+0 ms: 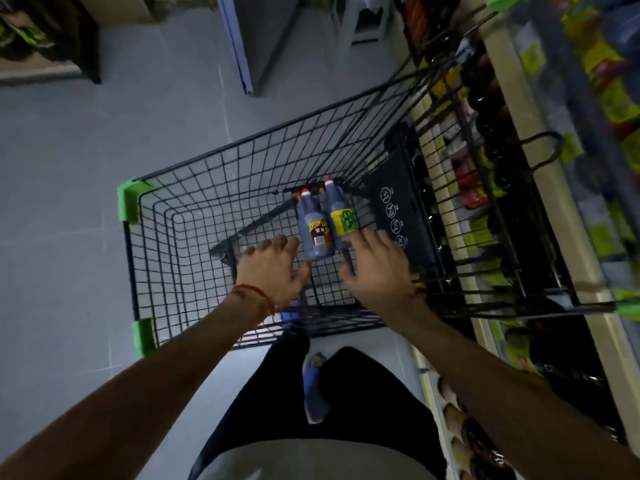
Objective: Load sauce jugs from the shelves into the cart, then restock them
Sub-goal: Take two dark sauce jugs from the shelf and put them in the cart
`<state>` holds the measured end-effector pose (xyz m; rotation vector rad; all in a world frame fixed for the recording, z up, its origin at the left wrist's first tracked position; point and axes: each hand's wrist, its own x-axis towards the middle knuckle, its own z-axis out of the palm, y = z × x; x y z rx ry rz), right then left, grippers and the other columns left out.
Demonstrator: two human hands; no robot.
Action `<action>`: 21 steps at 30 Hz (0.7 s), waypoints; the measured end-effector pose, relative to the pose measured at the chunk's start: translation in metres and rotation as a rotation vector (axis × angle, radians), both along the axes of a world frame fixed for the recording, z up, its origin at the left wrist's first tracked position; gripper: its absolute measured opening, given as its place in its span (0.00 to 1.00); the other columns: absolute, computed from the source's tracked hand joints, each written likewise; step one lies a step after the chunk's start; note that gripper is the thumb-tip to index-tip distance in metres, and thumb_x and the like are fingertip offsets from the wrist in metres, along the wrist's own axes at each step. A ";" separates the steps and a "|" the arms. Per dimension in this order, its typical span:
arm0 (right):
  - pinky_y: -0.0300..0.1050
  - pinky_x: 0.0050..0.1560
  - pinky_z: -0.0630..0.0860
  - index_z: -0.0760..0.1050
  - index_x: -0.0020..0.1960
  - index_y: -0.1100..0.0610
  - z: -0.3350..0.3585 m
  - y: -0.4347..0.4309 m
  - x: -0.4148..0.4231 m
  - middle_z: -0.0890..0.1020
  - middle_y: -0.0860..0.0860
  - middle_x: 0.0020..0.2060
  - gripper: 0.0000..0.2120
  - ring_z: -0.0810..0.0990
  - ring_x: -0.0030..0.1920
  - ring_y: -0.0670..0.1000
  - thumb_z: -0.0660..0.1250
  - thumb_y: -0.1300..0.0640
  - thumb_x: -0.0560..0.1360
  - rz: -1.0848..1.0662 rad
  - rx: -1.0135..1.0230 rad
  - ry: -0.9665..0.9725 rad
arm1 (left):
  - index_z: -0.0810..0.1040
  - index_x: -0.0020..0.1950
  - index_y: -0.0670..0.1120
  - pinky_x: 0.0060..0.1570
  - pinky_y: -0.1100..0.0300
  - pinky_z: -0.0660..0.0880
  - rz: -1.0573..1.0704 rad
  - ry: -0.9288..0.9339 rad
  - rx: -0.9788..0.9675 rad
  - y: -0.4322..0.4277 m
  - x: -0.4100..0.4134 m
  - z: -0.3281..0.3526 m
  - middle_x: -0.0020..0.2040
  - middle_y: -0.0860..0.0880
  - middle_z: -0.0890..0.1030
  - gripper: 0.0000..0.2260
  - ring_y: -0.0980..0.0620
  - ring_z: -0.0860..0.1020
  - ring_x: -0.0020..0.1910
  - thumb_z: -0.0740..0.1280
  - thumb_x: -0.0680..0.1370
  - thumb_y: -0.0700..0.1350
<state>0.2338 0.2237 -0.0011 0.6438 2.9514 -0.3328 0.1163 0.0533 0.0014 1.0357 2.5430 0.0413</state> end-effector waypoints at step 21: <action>0.56 0.55 0.77 0.72 0.67 0.55 -0.223 0.073 -0.056 0.75 0.53 0.65 0.18 0.72 0.64 0.56 0.69 0.52 0.79 -0.142 -0.387 -0.134 | 0.59 0.72 0.37 0.60 0.48 0.71 0.820 -0.610 0.111 0.131 -0.052 -0.263 0.67 0.38 0.69 0.46 0.39 0.72 0.65 0.75 0.67 0.62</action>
